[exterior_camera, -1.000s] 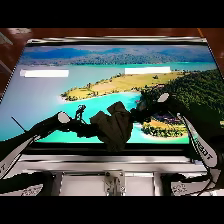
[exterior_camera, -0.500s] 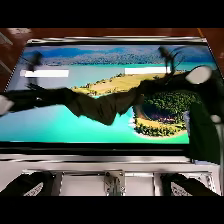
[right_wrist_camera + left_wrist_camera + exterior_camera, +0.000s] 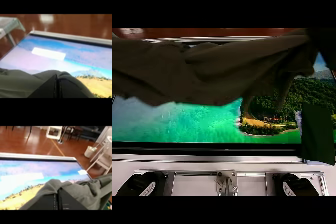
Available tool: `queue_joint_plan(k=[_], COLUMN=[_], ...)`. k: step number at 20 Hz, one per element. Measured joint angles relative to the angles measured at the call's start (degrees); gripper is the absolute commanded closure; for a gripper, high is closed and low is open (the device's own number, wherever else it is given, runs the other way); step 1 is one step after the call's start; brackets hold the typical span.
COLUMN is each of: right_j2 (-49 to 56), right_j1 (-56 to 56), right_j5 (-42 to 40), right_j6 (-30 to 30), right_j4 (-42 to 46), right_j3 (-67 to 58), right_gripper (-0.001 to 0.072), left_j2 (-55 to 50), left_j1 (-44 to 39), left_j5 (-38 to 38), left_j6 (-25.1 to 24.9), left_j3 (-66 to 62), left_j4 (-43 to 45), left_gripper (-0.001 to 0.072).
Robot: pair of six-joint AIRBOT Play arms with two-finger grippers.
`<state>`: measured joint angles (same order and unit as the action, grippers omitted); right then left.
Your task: Fold the shirts.
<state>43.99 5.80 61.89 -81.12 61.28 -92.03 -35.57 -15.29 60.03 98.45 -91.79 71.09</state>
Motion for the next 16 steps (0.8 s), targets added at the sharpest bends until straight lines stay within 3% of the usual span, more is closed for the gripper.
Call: queue_joint_plan(k=[3,6,10,13,16], right_j2=[-3.5,-4.0,-3.4,-3.0,-0.2], right_j1=[0.0,0.0,0.0,0.0,0.0], right_j5=[6.6,19.7,32.7,31.3,21.4], right_j6=[-2.4,-6.2,-12.4,-14.2,-14.4], right_j4=[2.8,5.7,7.8,8.6,9.2], right_j3=[-0.8,0.0,10.1,23.6,34.7], right_gripper=[0.0645,0.0645,0.0644,0.0645,0.0645], left_j2=[1.1,1.3,-0.9,-4.3,-10.3], left_j1=[0.2,0.2,0.2,0.2,0.2], left_j5=[5.6,9.3,11.6,12.2,11.2], left_j6=[0.2,0.4,0.4,0.9,1.2], left_j3=[-1.4,-1.8,1.4,7.3,12.8], left_j4=[2.6,7.6,12.5,14.1,15.0], left_gripper=[0.0669,0.0668,0.0668,0.0668,0.0668])
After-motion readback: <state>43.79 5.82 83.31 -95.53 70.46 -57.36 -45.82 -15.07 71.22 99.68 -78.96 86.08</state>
